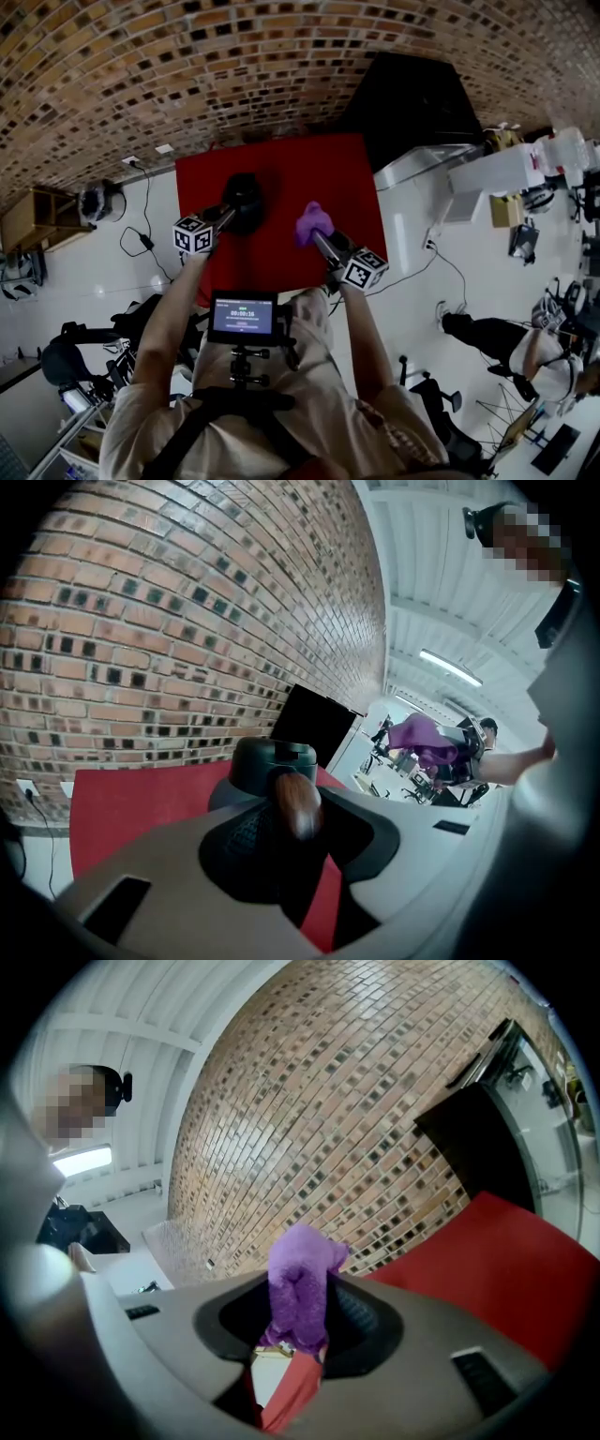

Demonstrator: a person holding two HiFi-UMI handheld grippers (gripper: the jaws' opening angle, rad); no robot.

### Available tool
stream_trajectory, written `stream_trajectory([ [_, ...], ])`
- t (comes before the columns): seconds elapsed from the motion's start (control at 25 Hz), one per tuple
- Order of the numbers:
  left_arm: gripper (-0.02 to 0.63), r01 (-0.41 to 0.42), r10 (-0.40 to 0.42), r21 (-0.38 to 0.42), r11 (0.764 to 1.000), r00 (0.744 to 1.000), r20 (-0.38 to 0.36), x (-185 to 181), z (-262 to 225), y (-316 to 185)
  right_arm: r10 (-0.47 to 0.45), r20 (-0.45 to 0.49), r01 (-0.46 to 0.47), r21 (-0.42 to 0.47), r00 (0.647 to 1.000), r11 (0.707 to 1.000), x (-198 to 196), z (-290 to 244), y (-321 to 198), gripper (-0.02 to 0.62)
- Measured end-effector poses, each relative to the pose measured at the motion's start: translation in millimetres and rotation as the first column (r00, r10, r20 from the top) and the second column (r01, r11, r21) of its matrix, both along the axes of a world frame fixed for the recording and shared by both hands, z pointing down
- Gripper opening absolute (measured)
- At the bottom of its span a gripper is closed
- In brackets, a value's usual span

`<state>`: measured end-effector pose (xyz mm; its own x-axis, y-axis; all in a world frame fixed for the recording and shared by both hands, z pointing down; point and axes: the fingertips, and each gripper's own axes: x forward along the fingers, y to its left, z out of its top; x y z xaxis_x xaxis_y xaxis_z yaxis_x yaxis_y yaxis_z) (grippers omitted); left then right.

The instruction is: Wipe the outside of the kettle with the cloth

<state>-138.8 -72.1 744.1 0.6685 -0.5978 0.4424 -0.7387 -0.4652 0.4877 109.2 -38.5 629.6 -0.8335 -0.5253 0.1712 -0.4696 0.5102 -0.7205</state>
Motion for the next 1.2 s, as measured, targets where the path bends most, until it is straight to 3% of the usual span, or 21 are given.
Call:
stream_trajectory([
  [0.4,0.106,-0.011,0.011,0.005,1.000,1.000,-0.002,22.5,7.3,-3.0,-0.016,-0.016,0.016,-0.034,1.000,0.999,-4.8,20.0,11.1,0.160],
  [0.76,0.107,0.041,-0.041,0.041,0.998,0.999,-0.001,33.7,19.4,16.9,-0.012,-0.030,0.010,-0.064,0.999,0.998,4.6,33.0,22.8,0.160],
  [1.2,0.127,-0.020,0.018,0.009,1.000,0.991,0.132,40.9,45.0,84.0,-0.056,-0.079,0.049,-0.089,0.995,0.995,-9.3,55.5,29.9,0.160],
])
